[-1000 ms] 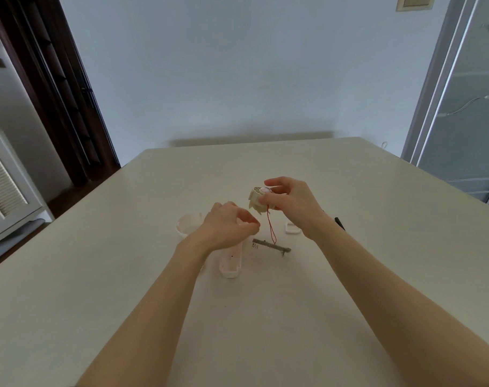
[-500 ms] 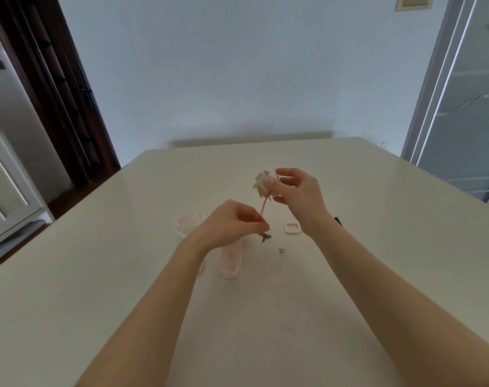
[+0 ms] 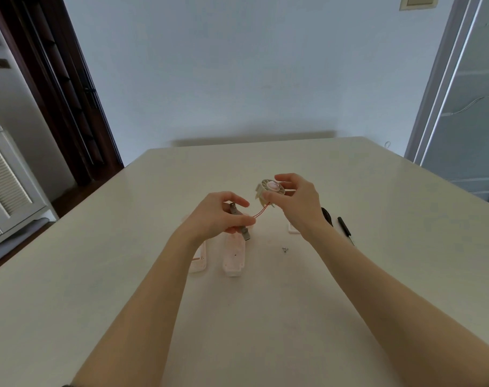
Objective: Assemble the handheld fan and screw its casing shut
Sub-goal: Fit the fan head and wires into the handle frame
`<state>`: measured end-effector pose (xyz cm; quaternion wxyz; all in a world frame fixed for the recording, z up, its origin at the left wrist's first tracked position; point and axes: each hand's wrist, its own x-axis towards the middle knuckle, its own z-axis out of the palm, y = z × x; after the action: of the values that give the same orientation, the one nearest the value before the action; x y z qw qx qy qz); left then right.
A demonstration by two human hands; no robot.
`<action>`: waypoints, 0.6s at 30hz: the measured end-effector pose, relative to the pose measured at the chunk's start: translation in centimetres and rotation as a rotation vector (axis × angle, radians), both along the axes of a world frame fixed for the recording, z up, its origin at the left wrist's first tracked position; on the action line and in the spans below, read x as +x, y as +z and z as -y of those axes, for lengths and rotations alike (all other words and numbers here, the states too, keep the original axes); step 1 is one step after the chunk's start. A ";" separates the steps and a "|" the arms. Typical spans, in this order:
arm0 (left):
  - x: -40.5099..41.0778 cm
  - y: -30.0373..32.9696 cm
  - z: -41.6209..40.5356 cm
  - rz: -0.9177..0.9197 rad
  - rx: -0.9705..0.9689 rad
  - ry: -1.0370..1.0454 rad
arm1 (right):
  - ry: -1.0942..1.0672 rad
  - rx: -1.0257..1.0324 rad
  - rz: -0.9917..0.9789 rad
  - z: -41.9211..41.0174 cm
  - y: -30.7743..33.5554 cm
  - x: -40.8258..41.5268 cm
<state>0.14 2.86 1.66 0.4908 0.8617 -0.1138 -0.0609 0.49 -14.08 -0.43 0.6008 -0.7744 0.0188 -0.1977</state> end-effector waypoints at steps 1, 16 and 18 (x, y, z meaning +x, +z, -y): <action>0.0 0.1 -0.2 -0.021 0.011 -0.005 | 0.008 -0.011 0.000 -0.1 0.0 0.0; 0.6 0.8 -2.0 -0.290 0.109 -0.172 | 0.120 -0.044 -0.023 -2.1 -0.2 -0.1; 0.6 0.7 -2.2 -0.288 0.104 -0.194 | 0.125 -0.049 -0.032 -2.4 -0.3 0.0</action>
<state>0.70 5.07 2.35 0.4488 0.8531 -0.1219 -0.2364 0.48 -11.70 -0.78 0.5924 -0.7916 -0.0246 -0.1479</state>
